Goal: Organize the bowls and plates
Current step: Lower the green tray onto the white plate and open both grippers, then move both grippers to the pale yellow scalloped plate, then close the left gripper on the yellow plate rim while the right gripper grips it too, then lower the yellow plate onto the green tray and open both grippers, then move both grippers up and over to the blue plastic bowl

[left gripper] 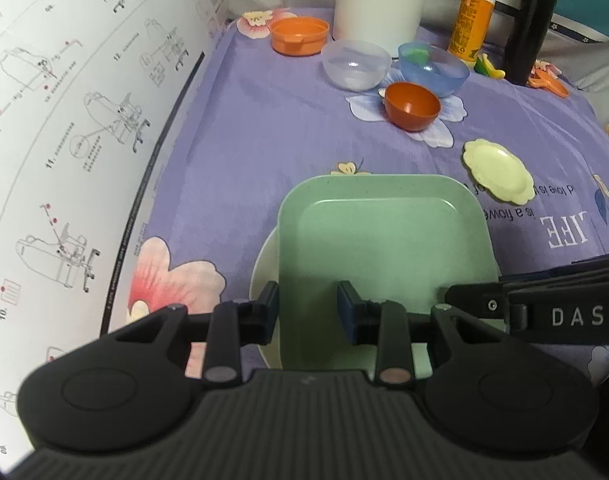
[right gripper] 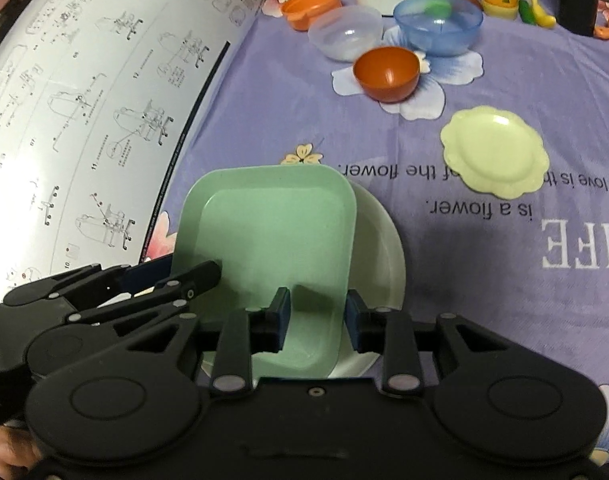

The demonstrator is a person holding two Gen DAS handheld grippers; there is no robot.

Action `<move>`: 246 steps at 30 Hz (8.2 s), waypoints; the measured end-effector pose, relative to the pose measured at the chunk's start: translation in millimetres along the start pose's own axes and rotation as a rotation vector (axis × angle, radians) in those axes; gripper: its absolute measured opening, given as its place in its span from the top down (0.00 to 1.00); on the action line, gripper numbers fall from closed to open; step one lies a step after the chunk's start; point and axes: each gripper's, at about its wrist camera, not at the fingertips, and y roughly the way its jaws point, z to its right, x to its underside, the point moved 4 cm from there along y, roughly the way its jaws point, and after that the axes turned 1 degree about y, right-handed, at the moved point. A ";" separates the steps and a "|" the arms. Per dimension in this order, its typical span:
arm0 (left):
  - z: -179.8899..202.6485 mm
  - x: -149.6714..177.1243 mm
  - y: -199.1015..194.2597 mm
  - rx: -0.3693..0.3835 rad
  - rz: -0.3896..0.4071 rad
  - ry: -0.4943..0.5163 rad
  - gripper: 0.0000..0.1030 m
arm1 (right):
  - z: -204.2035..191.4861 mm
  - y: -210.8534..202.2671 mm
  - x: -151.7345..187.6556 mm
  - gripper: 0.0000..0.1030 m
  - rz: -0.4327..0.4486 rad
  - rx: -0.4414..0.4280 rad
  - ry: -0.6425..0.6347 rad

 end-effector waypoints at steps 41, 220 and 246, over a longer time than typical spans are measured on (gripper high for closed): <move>-6.5 -16.4 -15.5 -0.053 0.094 -0.096 0.00 | 38.3 -42.0 -7.1 0.00 0.151 0.024 0.051; 29.1 -36.1 -9.7 -0.025 0.086 -0.079 0.00 | 59.0 -46.6 -18.7 0.00 0.164 0.020 0.142; 83.9 -151.3 45.6 0.009 0.177 0.003 0.00 | 144.9 -40.0 -113.3 0.00 0.247 0.063 0.308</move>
